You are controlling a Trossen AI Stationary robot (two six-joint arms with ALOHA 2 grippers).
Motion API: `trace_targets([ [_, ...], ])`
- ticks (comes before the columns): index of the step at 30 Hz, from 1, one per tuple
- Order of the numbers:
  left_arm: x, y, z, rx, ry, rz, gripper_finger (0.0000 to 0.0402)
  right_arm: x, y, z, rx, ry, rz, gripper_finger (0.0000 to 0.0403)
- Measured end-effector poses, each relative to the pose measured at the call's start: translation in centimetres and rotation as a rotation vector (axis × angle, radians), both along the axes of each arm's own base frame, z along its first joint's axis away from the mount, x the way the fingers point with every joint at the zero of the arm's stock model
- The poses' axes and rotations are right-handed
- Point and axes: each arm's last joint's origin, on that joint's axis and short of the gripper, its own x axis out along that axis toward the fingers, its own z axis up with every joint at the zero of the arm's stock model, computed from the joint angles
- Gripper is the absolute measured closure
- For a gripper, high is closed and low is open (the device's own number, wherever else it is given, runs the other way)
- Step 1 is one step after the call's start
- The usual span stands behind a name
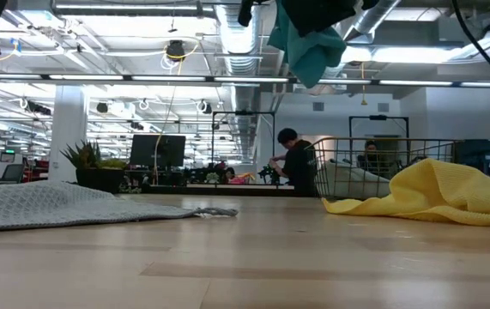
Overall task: Fold microfiber towels
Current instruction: Put the folded blue microfiber cloth into the wire basket
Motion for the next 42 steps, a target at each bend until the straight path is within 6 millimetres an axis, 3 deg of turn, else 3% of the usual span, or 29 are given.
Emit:
trace_targets([
  [6, 0.0, 0.0, 0.0, 0.0, 0.001, 0.0, 0.0401, 0.0, -0.3, 0.0, 0.0, 0.001, -0.009, 0.0207],
  [17, -0.1, 0.0, -0.4, -0.016, 0.04, -0.007, 0.0401, -0.2, 0.1, 0.1, -0.04, 0.116, 0.028, 0.0387],
  [23, -0.2, 0.0, -1.0, -0.023, 0.108, 0.027, 0.0401, -2.0, 0.5, 1.7, -0.047, 0.1, 0.045, 0.0385],
  [29, -0.3, 0.0, -1.4, -0.029, 0.143, 0.045, 0.0401, -5.3, 0.1, 3.5, -0.033, 0.101, 0.042, 0.0394],
  [38, -0.1, -0.1, -1.4, -0.043, 0.132, 0.04, 0.0401, -8.3, -1.2, 4.1, 0.103, 0.102, 0.166, 0.0396],
  [42, 1.3, 0.0, -2.6, -0.062, 0.132, 0.039, 0.0401, -8.9, -1.7, 4.0, 0.118, 0.129, 0.159, 0.0397],
])
